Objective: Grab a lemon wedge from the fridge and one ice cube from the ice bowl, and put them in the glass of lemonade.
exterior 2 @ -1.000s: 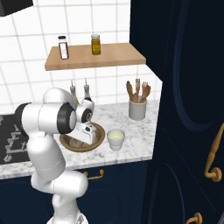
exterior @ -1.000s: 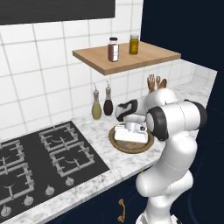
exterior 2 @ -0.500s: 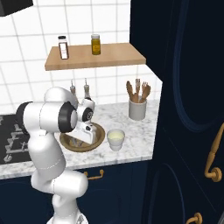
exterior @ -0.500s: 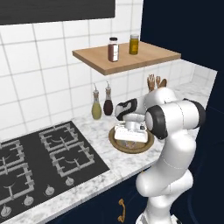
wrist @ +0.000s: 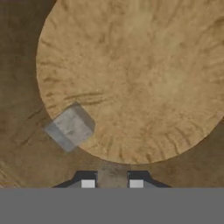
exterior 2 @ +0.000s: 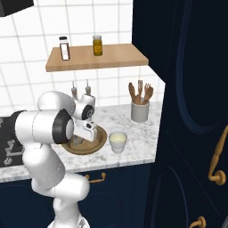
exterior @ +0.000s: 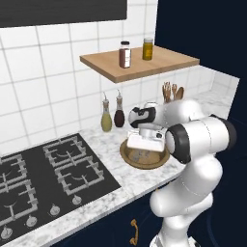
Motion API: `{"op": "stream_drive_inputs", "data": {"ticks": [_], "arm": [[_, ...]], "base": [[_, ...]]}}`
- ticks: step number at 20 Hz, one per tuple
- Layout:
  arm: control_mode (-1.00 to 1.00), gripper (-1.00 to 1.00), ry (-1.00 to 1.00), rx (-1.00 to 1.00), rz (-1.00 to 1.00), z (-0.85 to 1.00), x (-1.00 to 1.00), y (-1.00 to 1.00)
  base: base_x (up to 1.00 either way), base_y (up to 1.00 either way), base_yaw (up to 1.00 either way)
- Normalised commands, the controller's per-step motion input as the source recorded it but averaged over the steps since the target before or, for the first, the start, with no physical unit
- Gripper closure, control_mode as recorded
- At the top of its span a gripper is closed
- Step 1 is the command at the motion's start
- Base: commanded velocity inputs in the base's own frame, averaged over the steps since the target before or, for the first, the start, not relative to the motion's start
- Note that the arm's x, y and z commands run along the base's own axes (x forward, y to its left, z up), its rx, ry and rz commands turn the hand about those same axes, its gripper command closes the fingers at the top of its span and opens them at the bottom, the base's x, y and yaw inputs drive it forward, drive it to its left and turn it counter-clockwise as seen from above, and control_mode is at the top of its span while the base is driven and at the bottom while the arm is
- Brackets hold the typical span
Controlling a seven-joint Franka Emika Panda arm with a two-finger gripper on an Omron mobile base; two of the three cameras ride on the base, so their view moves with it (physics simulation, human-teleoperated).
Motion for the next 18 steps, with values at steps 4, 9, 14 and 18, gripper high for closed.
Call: {"op": "stream_drive_inputs", "data": {"ticks": [4,9,14,18], "arm": [[-1.0,1.0,-0.14,0.03,0.0,0.29,-0.01,0.0],[-1.0,1.0,-0.11,0.03,0.0,0.3,0.0,-0.07],[-1.0,1.0,-0.17,0.06,0.0,0.42,-0.01,0.0],[-1.0,1.0,-0.18,0.03,-0.1,0.1,-0.11,0.0]], "base": [[0.0,0.0,0.0],[0.0,0.0,0.0],[0.0,0.0,0.0],[0.0,0.0,0.0]]}}
